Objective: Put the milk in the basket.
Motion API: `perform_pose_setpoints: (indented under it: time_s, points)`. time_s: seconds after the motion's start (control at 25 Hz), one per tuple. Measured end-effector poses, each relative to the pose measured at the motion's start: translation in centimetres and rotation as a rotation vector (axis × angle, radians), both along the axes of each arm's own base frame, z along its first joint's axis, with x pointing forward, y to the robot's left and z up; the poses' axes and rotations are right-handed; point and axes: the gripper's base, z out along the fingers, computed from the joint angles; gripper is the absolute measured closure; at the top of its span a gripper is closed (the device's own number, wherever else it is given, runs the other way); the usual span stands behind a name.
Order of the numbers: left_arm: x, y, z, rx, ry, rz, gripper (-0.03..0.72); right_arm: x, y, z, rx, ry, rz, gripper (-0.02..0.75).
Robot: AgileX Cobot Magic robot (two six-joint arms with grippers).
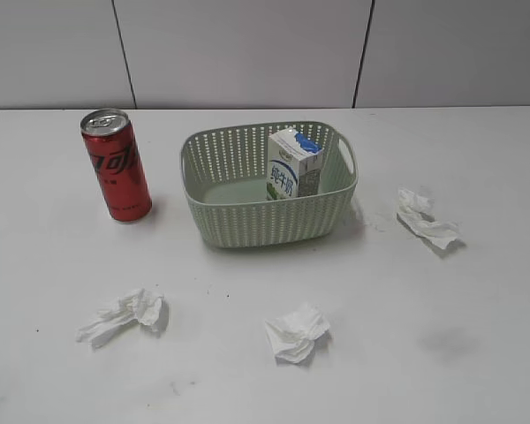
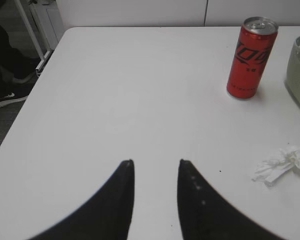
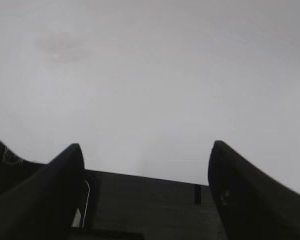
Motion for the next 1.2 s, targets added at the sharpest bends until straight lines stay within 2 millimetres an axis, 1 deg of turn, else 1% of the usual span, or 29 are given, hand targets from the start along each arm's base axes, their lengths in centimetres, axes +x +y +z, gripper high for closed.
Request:
perform_pose_setpoints:
  time_s: [0.08,0.2,0.36,0.44,0.52,0.68,0.88,1.04,1.2]
  points:
    - [0.0,0.0,0.0,0.0,0.0,0.0,0.467,-1.4,-1.3,0.2,0.009,-0.086,-0.088,0.142]
    - [0.0,0.0,0.0,0.0,0.0,0.0,0.467,-3.7,-2.3,1.0,0.033,-0.246,-0.163,0.144]
    - [0.0,0.0,0.0,0.0,0.0,0.0,0.467,-7.0,-2.9,1.4,0.075,-0.43,-0.212,0.144]
    - [0.0,0.0,0.0,0.0,0.0,0.0,0.467,-8.3,-3.1,1.4,0.084,-0.497,-0.234,0.144]
    - [0.0,0.0,0.0,0.0,0.0,0.0,0.467,-9.2,-3.2,1.1,0.081,-0.543,-0.251,0.144]
    - [0.0,0.0,0.0,0.0,0.0,0.0,0.467,-9.3,-2.9,0.0,0.098,-0.536,-0.241,0.144]
    - [0.0,0.0,0.0,0.0,0.0,0.0,0.467,-8.7,-2.5,-0.4,0.109,-0.555,-0.199,0.144]
    - [0.0,0.0,0.0,0.0,0.0,0.0,0.467,-8.7,-2.1,-0.4,0.128,-0.553,-0.154,0.144]
    - [0.0,0.0,0.0,0.0,0.0,0.0,0.467,-8.7,-2.0,-0.4,0.133,-0.552,-0.146,0.144]
